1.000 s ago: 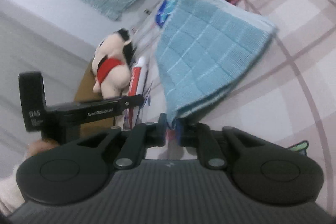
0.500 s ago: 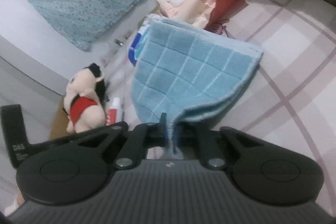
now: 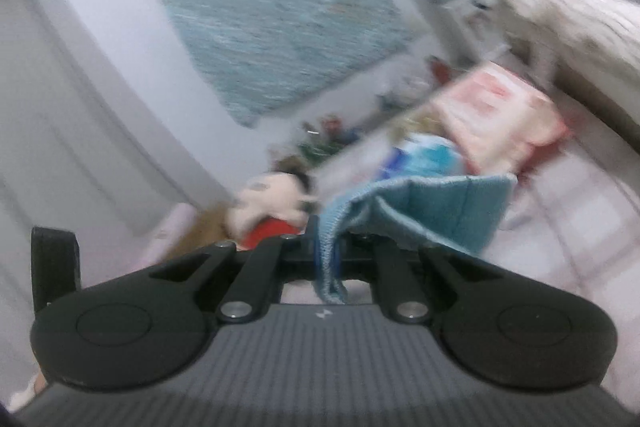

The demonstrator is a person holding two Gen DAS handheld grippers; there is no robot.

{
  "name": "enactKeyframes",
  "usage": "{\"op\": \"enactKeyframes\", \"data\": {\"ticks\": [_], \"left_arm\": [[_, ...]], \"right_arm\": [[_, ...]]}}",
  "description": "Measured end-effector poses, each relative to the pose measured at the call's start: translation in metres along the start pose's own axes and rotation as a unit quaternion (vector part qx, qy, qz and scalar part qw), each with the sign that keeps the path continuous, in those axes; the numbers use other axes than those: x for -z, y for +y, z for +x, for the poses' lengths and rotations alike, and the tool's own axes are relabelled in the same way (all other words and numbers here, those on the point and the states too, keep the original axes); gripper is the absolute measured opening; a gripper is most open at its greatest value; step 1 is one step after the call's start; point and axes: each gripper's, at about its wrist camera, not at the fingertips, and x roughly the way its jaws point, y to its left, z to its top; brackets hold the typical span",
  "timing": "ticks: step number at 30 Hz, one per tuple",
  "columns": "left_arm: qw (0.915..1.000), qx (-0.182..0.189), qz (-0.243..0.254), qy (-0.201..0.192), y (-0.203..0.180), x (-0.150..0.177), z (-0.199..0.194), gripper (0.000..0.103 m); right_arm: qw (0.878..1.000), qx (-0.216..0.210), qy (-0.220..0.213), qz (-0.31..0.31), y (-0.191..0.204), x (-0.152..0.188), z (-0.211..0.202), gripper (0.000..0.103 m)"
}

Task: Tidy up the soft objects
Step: 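Carry the toothpaste into the box with the left tool while the right carries the towel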

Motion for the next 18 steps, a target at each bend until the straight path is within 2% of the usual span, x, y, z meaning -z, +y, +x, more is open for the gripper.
{"op": "enactKeyframes", "data": {"ticks": [2,4,6,8,12,15,18], "left_arm": [[0.9996,-0.003,-0.017,-0.022,0.017,-0.001,-0.034,0.026],[0.9982,-0.025,-0.020,-0.050,0.036,-0.001,-0.068,0.026],[0.9969,-0.040,-0.033,-0.059,0.060,-0.005,-0.091,0.026],[0.9950,-0.054,-0.069,-0.047,0.093,-0.007,-0.105,0.026],[0.9869,-0.116,-0.110,-0.022,0.152,0.005,-0.113,0.026],[0.9847,-0.143,-0.099,0.011,0.185,0.016,-0.099,0.027],[0.9850,-0.159,-0.046,0.048,0.205,0.019,-0.078,0.027]], "right_arm": [[0.999,-0.036,0.001,-0.008,0.021,-0.007,-0.001,0.005],[0.997,-0.072,0.007,-0.020,0.044,-0.012,0.001,0.005],[0.994,-0.108,0.023,-0.023,0.067,-0.016,0.008,0.005],[0.990,-0.133,0.037,-0.028,0.090,-0.019,0.019,0.005],[0.979,-0.190,0.063,-0.030,0.137,-0.020,0.042,0.005],[0.969,-0.227,0.085,-0.038,0.176,-0.013,0.056,0.005],[0.962,-0.246,0.110,-0.054,0.211,-0.002,0.067,0.005]]}}
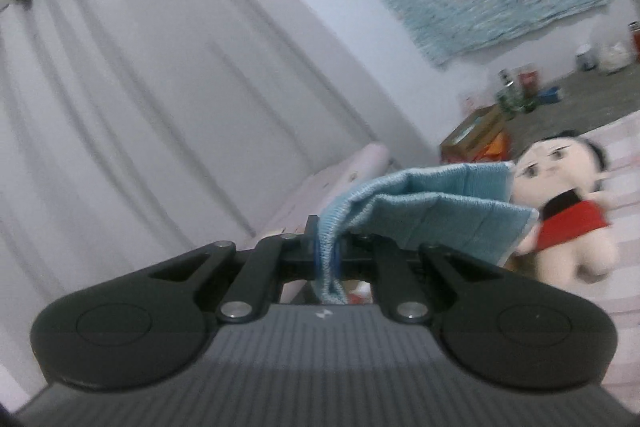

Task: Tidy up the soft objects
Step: 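Carry the toothpaste into the box with the left tool while the right carries the towel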

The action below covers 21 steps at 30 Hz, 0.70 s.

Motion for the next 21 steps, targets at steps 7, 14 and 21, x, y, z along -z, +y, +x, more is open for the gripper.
{"op": "enactKeyframes", "data": {"ticks": [7,14,21], "left_arm": [[0.9579,0.056,0.279,0.037,-0.005,0.009,0.040,0.027],[0.8647,0.189,0.445,0.134,-0.030,0.026,0.067,0.028],[0.8676,0.228,0.418,0.144,-0.022,0.016,0.081,0.053]], "right_arm": [[0.998,0.017,0.057,-0.001,0.017,0.016,0.061,0.005],[0.994,0.062,0.092,0.002,0.021,0.041,0.115,0.005],[0.988,0.110,0.105,-0.015,0.011,0.071,0.160,0.005]]}}
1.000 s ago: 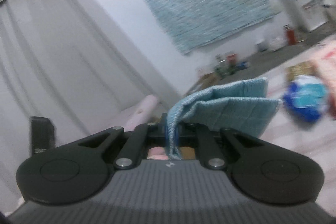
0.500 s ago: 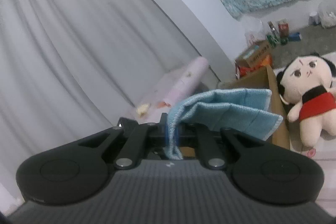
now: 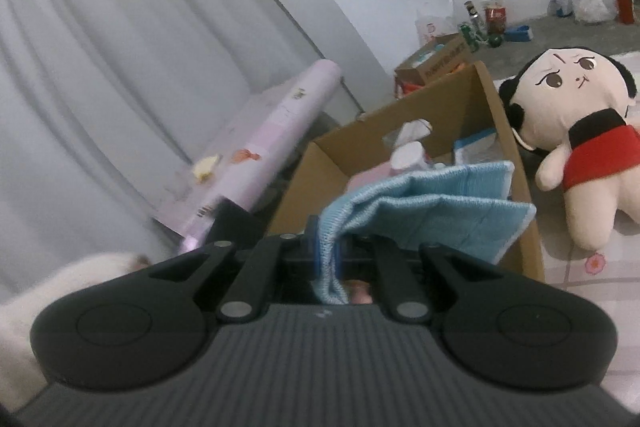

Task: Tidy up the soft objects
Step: 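Carry the toothpaste into the box with the left tool while the right carries the towel, then release the towel and toothpaste into the box and move both tools back to the mat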

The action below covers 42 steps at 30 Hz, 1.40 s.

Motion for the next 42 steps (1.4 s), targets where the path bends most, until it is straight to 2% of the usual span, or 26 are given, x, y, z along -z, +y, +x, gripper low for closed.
{"op": "enactKeyframes", "data": {"ticks": [2,6,11,13,15,16,17,19,21,23,24,25,26,27,30,34,36,37,38,40,42], "left_arm": [[0.9997,-0.021,0.000,-0.013,0.000,0.003,-0.009,0.058],[0.9975,-0.019,-0.035,-0.058,0.003,0.020,-0.041,0.062],[0.9933,-0.052,-0.042,-0.094,-0.014,0.039,-0.076,0.070],[0.9920,-0.062,-0.050,-0.098,-0.016,0.042,-0.082,0.073],[0.9892,-0.084,-0.057,-0.106,-0.018,0.046,-0.086,0.074],[0.9877,-0.093,-0.060,-0.110,-0.018,0.045,-0.090,0.075],[0.9858,-0.103,-0.064,-0.117,-0.020,0.042,-0.092,0.076],[0.9813,-0.115,-0.075,-0.135,-0.019,0.037,-0.095,0.075],[0.9776,-0.108,-0.084,-0.160,-0.020,0.033,-0.102,0.070],[0.9751,-0.093,-0.095,-0.177,-0.021,0.026,-0.103,0.051],[0.9744,-0.089,-0.103,-0.179,-0.020,0.021,-0.101,0.045],[0.9746,-0.083,-0.115,-0.174,-0.016,0.014,-0.093,0.029],[0.9760,-0.077,-0.124,-0.162,-0.011,0.007,-0.083,0.017],[0.9772,-0.069,-0.131,-0.152,-0.007,0.000,-0.072,0.015],[0.9812,-0.017,-0.143,-0.129,0.004,-0.022,-0.036,0.015],[0.9840,0.035,-0.120,-0.127,0.000,-0.055,0.000,0.017],[0.9910,0.059,-0.088,-0.082,-0.005,-0.071,0.021,0.017],[0.9952,0.051,-0.069,-0.046,-0.011,-0.079,0.037,0.017],[0.9969,0.040,-0.060,-0.031,-0.014,-0.083,0.045,0.017],[0.9964,0.034,-0.069,-0.035,-0.011,-0.089,0.041,0.019],[0.9927,-0.001,-0.109,-0.052,-0.002,-0.086,0.038,0.021]], "right_arm": [[1.000,0.018,0.007,-0.001,-0.001,0.007,0.013,0.005],[0.998,0.051,0.044,-0.018,-0.006,0.025,0.039,0.006],[0.987,0.057,0.152,-0.003,-0.020,0.049,0.062,0.009],[0.982,0.063,0.176,-0.035,-0.014,0.055,0.063,0.012],[0.978,0.068,0.197,-0.027,-0.010,0.055,0.062,0.027],[0.975,0.063,0.211,-0.022,-0.009,0.055,0.063,0.043],[0.972,0.056,0.226,-0.019,-0.008,0.054,0.063,0.055],[0.969,0.053,0.240,-0.016,-0.006,0.055,0.060,0.063],[0.969,0.052,0.238,-0.039,-0.001,0.057,0.048,0.063],[0.970,0.049,0.232,-0.050,0.003,0.056,0.034,0.066],[0.971,0.044,0.228,-0.051,0.005,0.053,0.024,0.068],[0.973,0.036,0.224,-0.051,0.007,0.050,0.017,0.072],[0.973,0.036,0.222,-0.051,0.009,0.048,0.008,0.084],[0.974,0.034,0.220,-0.048,0.009,0.046,-0.005,0.085],[0.979,0.024,0.196,-0.050,0.006,0.042,-0.037,0.085],[0.984,0.023,0.171,-0.040,-0.008,0.034,-0.072,0.085],[0.987,0.024,0.157,-0.038,-0.014,0.031,-0.085,0.085],[0.988,0.026,0.148,-0.037,-0.019,0.029,-0.091,0.085],[0.989,0.027,0.140,-0.036,-0.022,0.028,-0.095,0.085],[0.992,0.026,0.121,-0.035,-0.030,0.025,-0.104,0.084],[0.994,0.027,0.098,-0.027,-0.041,0.024,-0.115,0.084]]}}
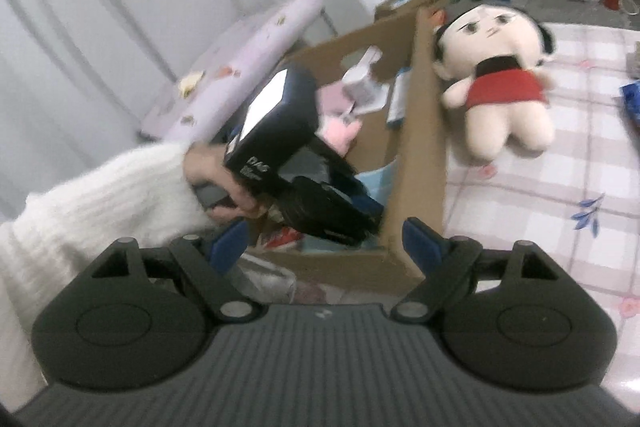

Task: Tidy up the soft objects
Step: 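Release the towel and toothpaste into the box and move both tools back to the mat, then grasp the blue water-wipes pack with the left tool while the right grasps the gold packet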

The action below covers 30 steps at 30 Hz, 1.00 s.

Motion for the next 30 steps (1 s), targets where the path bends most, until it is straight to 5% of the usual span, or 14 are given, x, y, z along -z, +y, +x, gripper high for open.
{"op": "enactKeyframes", "data": {"ticks": [5,8,10,14,16,21,23,28,30], "left_arm": [[0.9984,-0.033,-0.042,-0.021,0.008,0.018,-0.016,0.028],[0.9927,-0.095,-0.057,-0.047,-0.001,0.025,-0.051,0.034],[0.9862,-0.126,-0.074,-0.077,-0.010,0.024,-0.085,0.038],[0.9678,-0.186,-0.070,-0.154,-0.047,-0.010,-0.133,0.073],[0.9587,-0.203,-0.064,-0.188,-0.064,-0.042,-0.140,0.075],[0.9594,-0.170,-0.033,-0.222,-0.085,-0.147,-0.110,0.077],[0.9624,-0.158,-0.016,-0.220,-0.086,-0.187,-0.086,0.086],[0.9860,-0.074,-0.004,-0.149,-0.084,-0.278,0.003,0.087],[0.9849,-0.083,0.032,-0.148,-0.092,-0.289,0.032,0.092]], "right_arm": [[0.997,0.029,-0.064,0.037,-0.047,0.008,-0.031,0.084],[0.989,0.079,-0.116,0.051,-0.085,0.014,-0.051,0.084],[0.979,0.128,-0.152,0.040,-0.115,0.017,-0.061,0.084],[0.955,0.226,-0.188,0.030,-0.172,0.013,-0.057,0.084],[0.949,0.257,-0.178,0.049,-0.203,0.006,-0.047,0.084],[0.945,0.237,-0.174,0.141,-0.253,0.009,-0.031,0.084],[0.948,0.224,-0.170,0.146,-0.265,0.009,-0.024,0.084],[0.950,0.187,-0.163,0.191,-0.286,0.011,-0.012,0.084],[0.950,0.182,-0.163,0.195,-0.286,0.017,-0.010,0.084]]}}
